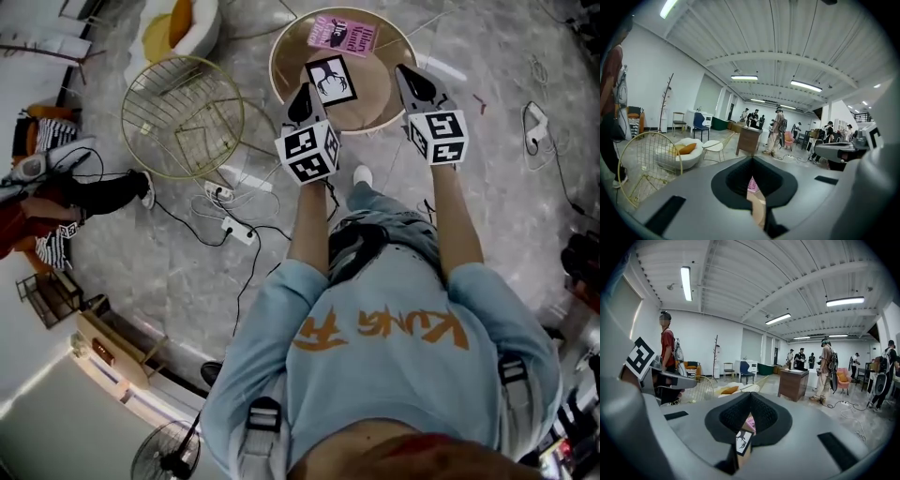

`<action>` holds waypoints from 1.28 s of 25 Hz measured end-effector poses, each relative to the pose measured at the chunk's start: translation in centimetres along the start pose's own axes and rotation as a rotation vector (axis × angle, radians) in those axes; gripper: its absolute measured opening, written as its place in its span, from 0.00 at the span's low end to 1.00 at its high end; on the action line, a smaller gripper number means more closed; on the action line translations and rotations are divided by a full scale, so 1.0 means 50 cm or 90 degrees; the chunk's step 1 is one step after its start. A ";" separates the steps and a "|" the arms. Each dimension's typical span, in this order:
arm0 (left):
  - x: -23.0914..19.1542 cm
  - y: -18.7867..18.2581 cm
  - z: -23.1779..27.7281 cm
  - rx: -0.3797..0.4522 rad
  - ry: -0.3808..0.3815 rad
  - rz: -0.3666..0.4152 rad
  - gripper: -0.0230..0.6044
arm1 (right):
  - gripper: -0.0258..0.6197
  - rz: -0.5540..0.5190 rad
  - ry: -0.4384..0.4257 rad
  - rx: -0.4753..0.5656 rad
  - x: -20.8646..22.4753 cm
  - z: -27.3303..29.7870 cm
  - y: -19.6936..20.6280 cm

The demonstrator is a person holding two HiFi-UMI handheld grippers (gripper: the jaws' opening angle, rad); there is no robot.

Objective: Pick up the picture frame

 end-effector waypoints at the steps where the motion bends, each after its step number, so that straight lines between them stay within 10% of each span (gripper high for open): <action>1: 0.004 -0.004 0.022 -0.004 0.001 0.002 0.07 | 0.04 0.006 0.007 -0.001 0.024 0.015 -0.001; 14: -0.031 -0.029 0.130 -0.057 -0.031 0.024 0.07 | 0.04 0.064 -0.047 -0.022 0.065 0.170 0.006; 32: -0.139 0.187 0.246 -0.242 -0.016 -0.070 0.07 | 0.04 0.122 -0.060 -0.176 0.021 0.316 0.190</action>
Point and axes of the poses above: the fingertips, and each gripper's own axes: z forward along the fingers, x to its right, y out of its underside, the point moved 7 cm from there along -z, backward along the fingers, and after that the axes turned 2 degrees about z, right-handed, at the moved point
